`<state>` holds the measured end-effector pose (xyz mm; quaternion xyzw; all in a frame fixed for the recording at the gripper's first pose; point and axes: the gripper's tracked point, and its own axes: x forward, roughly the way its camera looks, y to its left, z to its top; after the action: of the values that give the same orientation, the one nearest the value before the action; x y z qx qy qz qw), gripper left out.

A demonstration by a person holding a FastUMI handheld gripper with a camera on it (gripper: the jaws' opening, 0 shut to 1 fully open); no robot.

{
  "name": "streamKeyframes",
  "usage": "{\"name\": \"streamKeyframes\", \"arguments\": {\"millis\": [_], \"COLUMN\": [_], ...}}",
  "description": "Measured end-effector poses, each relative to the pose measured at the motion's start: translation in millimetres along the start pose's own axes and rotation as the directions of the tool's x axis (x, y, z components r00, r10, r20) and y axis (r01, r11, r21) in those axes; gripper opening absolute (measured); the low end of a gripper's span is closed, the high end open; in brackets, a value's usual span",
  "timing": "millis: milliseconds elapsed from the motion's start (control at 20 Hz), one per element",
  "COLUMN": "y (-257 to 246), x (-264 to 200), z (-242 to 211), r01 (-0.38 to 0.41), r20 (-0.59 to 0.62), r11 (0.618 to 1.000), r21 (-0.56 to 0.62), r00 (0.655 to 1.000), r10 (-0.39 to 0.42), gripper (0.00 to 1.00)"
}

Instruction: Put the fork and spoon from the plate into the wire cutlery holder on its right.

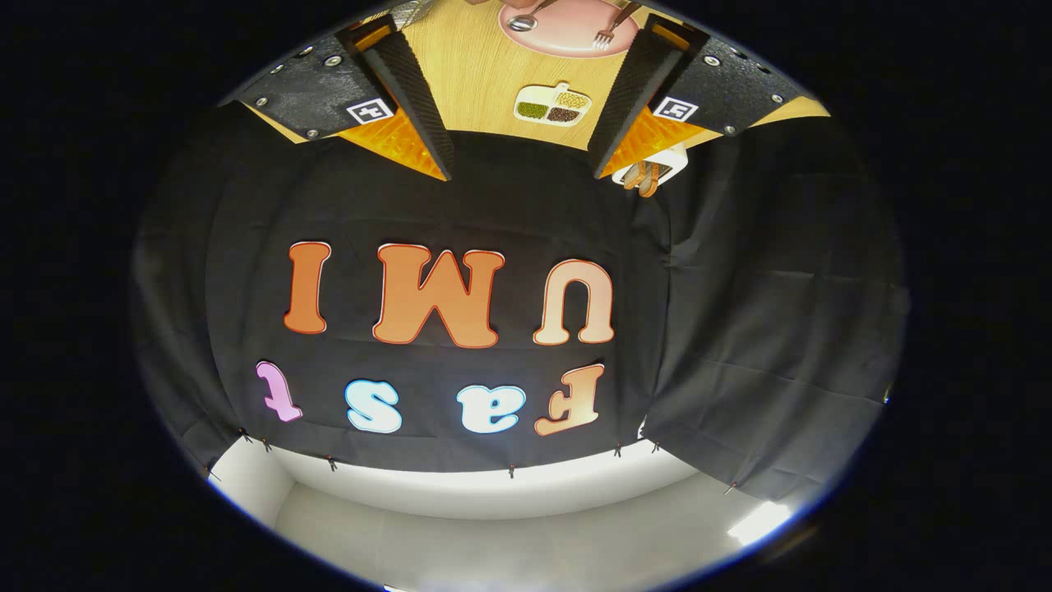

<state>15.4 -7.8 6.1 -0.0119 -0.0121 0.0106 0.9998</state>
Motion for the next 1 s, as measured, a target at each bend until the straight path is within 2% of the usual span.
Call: {"name": "streamKeyframes", "arguments": {"millis": [450, 800, 1000], "y": [2, -1, -3], "x": [-1, -1, 0], "z": [-6, -3, -39], "r01": [-0.007, 0.021, 0.040], "r20": [-0.007, -0.002, -0.107], "r11": [1.000, 0.999, 0.999], "r21": [0.018, 0.033, 0.022], "r00": [1.000, 1.000, 0.994], "r10": [0.007, -0.021, -0.037], "gripper": [0.99, 0.98, 0.99]}}
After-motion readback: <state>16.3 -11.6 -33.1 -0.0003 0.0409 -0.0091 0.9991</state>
